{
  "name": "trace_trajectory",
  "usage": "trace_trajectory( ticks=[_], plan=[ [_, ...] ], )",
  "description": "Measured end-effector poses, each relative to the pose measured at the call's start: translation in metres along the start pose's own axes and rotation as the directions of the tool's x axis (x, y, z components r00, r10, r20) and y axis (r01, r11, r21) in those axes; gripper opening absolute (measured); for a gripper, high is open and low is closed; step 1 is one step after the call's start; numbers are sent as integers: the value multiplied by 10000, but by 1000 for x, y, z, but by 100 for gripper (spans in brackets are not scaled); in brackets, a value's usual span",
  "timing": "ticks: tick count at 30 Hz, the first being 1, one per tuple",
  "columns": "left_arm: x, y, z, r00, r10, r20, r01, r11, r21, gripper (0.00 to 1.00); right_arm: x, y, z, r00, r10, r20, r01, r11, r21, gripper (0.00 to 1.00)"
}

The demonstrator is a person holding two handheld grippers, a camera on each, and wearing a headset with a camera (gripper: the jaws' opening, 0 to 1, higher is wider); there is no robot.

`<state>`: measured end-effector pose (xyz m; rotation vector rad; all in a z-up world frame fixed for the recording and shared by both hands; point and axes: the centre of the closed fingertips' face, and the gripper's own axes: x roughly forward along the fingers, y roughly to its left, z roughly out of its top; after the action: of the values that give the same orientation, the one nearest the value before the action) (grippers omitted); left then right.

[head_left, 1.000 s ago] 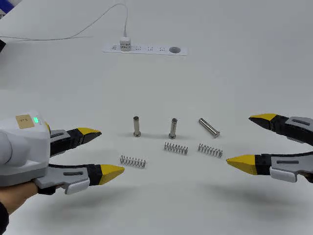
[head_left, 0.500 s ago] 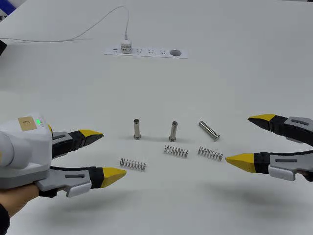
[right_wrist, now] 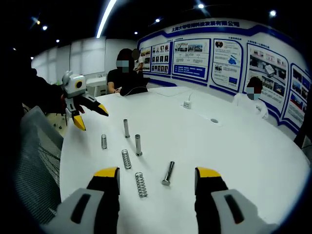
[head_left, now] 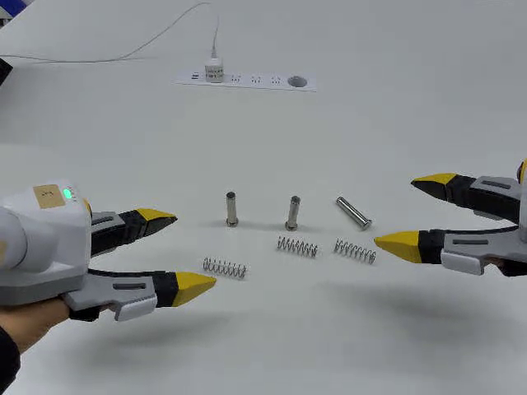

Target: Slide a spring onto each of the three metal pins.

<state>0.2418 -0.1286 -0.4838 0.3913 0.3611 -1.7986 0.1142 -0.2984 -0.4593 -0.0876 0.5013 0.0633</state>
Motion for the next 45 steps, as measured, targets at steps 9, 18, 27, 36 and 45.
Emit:
trace_trajectory(
  ticks=[9,18,27,36,45],
  plan=[
    [1,-1,0,10000,-8,-19,8,10000,2,61,17,-8,1,9994,-43,-355,59,9990,448,58],
    [2,-2,1,10000,-10,-8,10,10000,20,60,37,-17,-2,9937,-396,-1049,451,9977,506,46],
    [3,-3,1,10000,-39,-23,39,10000,15,60,55,-19,-6,9868,-522,-1534,631,9957,677,36],
    [4,-3,1,10000,-46,-53,47,10000,43,60,69,-27,-14,9745,-778,-2103,968,9920,816,30],
    [4,-2,0,9999,-45,-92,46,10000,20,59,78,-33,-25,9621,-920,-2567,1202,9881,963,26]
  ],
)
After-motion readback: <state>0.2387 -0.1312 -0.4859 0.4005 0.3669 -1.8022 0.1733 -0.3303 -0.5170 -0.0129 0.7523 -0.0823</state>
